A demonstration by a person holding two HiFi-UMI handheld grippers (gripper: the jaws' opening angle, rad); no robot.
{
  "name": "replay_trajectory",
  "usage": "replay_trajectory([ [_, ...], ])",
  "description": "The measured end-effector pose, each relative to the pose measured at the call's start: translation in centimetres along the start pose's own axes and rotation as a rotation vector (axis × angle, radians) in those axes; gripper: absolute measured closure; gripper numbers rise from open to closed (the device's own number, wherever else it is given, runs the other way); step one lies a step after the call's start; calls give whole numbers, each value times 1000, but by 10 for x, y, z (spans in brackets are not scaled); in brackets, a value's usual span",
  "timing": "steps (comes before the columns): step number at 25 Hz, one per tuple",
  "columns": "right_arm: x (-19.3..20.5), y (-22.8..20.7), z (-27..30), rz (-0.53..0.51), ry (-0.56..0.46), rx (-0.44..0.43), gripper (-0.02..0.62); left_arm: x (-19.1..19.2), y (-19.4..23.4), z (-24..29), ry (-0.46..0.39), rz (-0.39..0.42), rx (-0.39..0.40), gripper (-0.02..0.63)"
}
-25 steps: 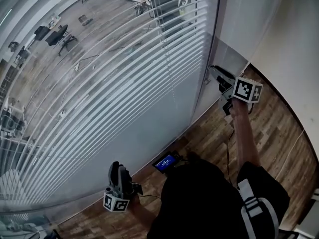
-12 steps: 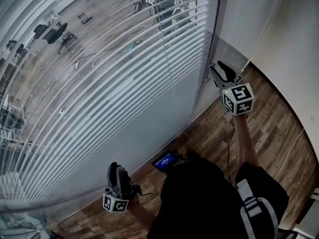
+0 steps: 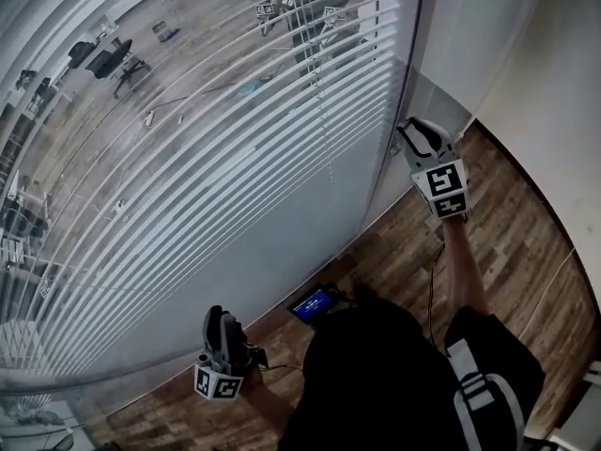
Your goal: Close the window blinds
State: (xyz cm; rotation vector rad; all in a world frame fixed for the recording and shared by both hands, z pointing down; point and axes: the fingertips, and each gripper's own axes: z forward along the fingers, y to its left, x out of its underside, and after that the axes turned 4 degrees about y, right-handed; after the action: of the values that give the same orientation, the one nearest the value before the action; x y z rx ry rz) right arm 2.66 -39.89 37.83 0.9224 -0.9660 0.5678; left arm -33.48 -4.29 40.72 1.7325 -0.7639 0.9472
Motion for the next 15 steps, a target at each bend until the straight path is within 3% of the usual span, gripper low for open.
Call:
replay_trajectory([
  [3,4,-2,0,75,-4,-23,465,2,-2,3,1,4,5,485],
  [9,7,-8,1,497,-31,-181,466,-1,-5,7,2,8,14,484],
  [15,8,-10,2,769,-35,-280,466,0,-6,10,6,3,18,483],
])
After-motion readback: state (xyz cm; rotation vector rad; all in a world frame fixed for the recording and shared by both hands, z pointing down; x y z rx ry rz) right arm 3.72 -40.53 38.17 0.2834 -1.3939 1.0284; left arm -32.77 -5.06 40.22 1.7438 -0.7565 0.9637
